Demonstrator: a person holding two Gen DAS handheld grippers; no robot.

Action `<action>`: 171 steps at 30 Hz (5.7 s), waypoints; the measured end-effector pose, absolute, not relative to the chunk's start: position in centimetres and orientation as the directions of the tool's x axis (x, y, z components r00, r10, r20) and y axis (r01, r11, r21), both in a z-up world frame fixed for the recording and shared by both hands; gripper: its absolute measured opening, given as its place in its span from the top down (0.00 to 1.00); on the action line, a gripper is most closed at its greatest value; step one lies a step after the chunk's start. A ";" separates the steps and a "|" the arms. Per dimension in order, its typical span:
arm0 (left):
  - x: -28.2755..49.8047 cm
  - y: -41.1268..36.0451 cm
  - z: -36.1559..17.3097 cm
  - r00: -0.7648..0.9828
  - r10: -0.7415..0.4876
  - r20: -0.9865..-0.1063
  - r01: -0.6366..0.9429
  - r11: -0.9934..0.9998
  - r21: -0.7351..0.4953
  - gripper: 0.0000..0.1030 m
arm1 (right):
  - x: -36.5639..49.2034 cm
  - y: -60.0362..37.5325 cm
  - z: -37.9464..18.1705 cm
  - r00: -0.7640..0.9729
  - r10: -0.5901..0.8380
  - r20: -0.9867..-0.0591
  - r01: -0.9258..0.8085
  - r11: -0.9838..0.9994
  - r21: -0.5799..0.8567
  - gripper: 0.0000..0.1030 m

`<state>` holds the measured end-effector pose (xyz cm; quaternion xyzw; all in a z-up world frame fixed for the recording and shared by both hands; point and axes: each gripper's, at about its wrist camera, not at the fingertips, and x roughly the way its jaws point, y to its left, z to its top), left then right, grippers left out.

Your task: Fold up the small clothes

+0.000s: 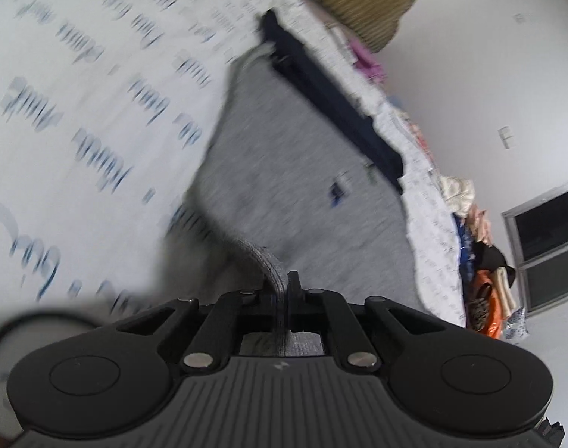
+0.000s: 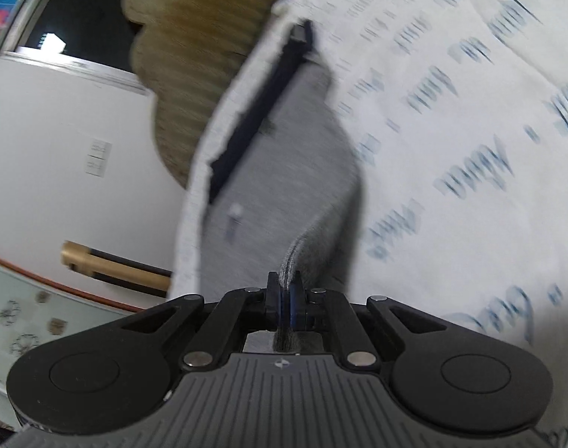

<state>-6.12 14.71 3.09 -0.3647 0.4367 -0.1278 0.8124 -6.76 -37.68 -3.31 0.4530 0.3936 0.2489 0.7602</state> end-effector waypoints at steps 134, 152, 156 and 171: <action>11.0 11.3 0.4 0.801 -0.089 -0.592 -0.313 0.780 -0.542 0.17 | 11.4 -36.1 -6.7 0.769 0.477 -0.427 0.149 0.515 0.844 0.48; 15.8 8.6 -0.2 0.815 -0.009 -0.580 -0.321 0.826 -0.464 0.08 | 17.1 -30.5 -7.6 0.861 0.312 -0.403 0.132 0.627 0.767 0.61; 15.7 8.9 -0.2 0.817 -0.020 -0.576 -0.314 0.823 -0.473 0.08 | 17.7 -29.9 -7.1 0.848 0.303 -0.435 0.126 0.682 0.720 0.60; 15.9 11.3 -0.6 0.794 0.003 -0.608 -0.387 0.775 -0.500 0.70 | 18.0 -30.4 -8.2 0.834 0.317 -0.452 0.122 0.692 0.711 0.86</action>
